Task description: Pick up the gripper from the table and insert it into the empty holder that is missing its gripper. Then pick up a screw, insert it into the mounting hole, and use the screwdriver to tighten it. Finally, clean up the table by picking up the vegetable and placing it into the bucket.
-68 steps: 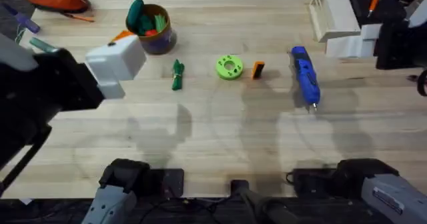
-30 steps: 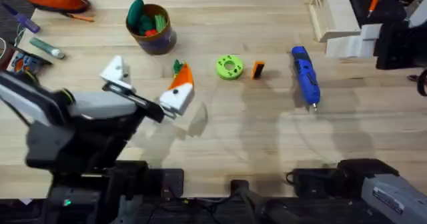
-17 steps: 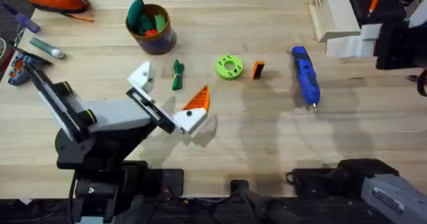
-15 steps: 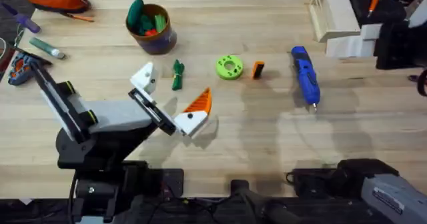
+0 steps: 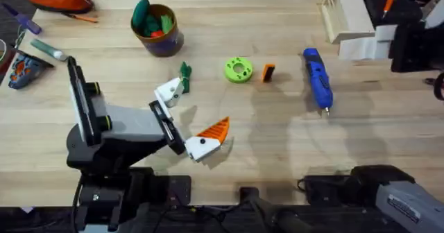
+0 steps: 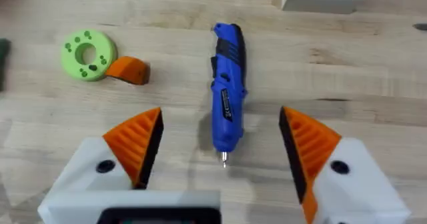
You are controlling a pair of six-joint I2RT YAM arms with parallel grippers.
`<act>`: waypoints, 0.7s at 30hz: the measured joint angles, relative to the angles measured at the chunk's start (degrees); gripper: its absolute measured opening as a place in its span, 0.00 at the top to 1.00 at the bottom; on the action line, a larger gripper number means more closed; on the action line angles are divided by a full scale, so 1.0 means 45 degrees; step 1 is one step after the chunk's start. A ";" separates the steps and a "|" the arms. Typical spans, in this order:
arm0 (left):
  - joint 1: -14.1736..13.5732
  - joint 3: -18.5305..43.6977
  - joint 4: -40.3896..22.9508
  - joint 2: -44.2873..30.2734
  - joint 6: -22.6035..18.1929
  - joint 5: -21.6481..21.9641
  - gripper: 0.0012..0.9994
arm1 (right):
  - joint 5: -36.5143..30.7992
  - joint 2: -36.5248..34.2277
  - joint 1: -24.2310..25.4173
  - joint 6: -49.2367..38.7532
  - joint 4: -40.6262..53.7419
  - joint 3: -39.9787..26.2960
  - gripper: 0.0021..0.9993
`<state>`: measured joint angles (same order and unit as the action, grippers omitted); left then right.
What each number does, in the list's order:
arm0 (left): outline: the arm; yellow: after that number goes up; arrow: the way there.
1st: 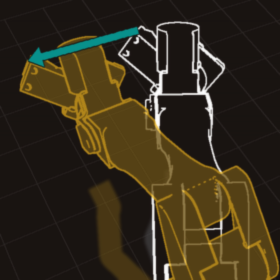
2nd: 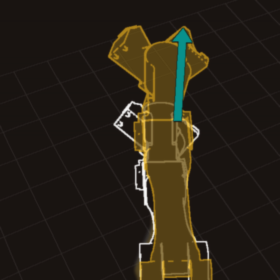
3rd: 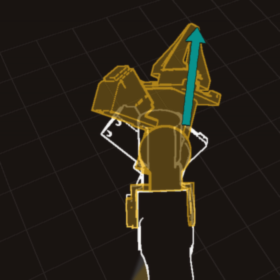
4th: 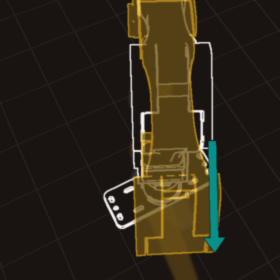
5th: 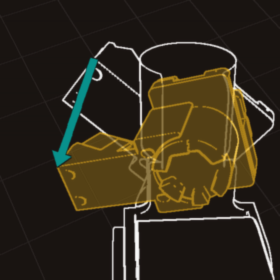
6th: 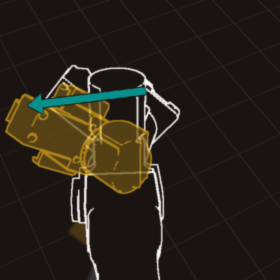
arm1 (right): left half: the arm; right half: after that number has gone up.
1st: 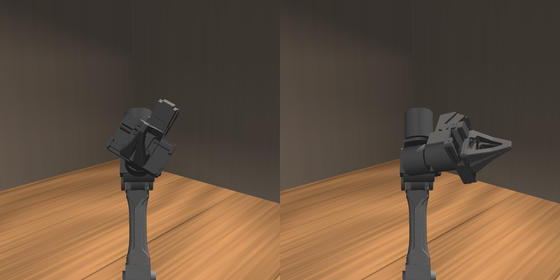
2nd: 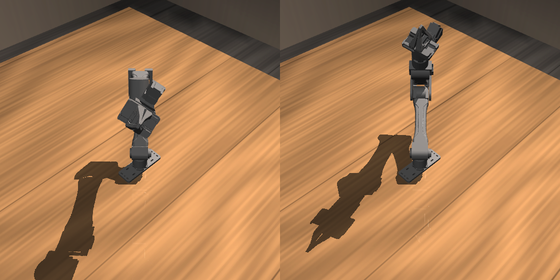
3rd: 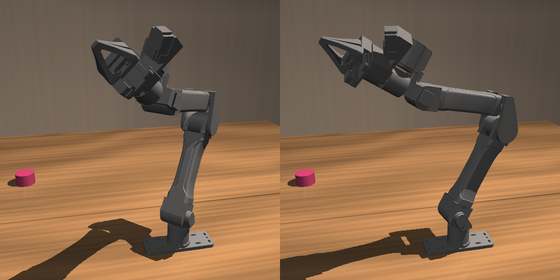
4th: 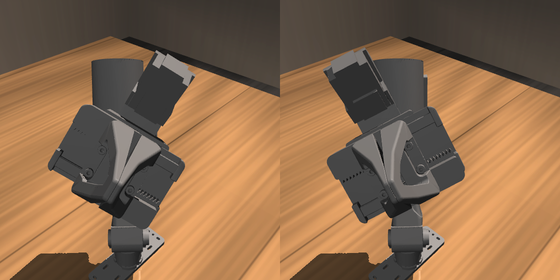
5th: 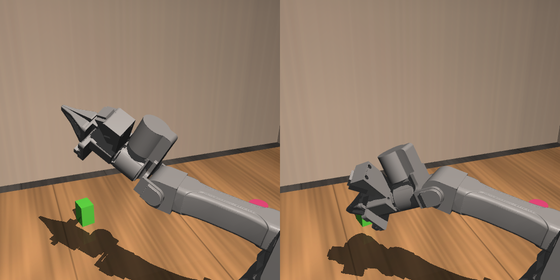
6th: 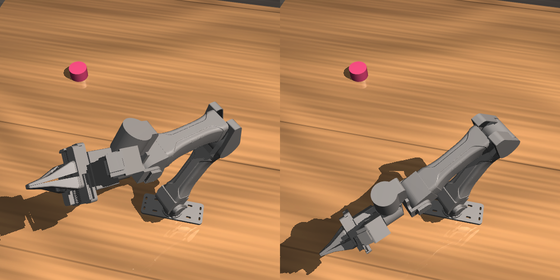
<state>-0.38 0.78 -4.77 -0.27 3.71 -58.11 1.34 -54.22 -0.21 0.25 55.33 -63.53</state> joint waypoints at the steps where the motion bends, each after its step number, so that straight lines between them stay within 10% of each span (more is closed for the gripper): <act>1: 0.0000 -0.0005 -0.0056 0.0002 -0.0121 -0.0166 0.00 | -0.0004 0.0000 0.0000 0.0000 0.0000 0.0000 0.01; 10: 0.0000 0.0005 -0.0660 -0.0005 -0.2320 -0.2198 0.00 | -0.0004 0.0000 0.0000 0.0000 0.0000 0.0000 0.01; 21: 0.0000 0.0005 -0.0943 -0.0005 -0.2400 -0.3622 0.00 | -0.0004 0.0000 0.0000 0.0000 0.0000 0.0000 0.01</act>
<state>-0.38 0.80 -9.01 -0.30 -7.09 -74.40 1.32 -54.22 -0.21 0.25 55.33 -63.53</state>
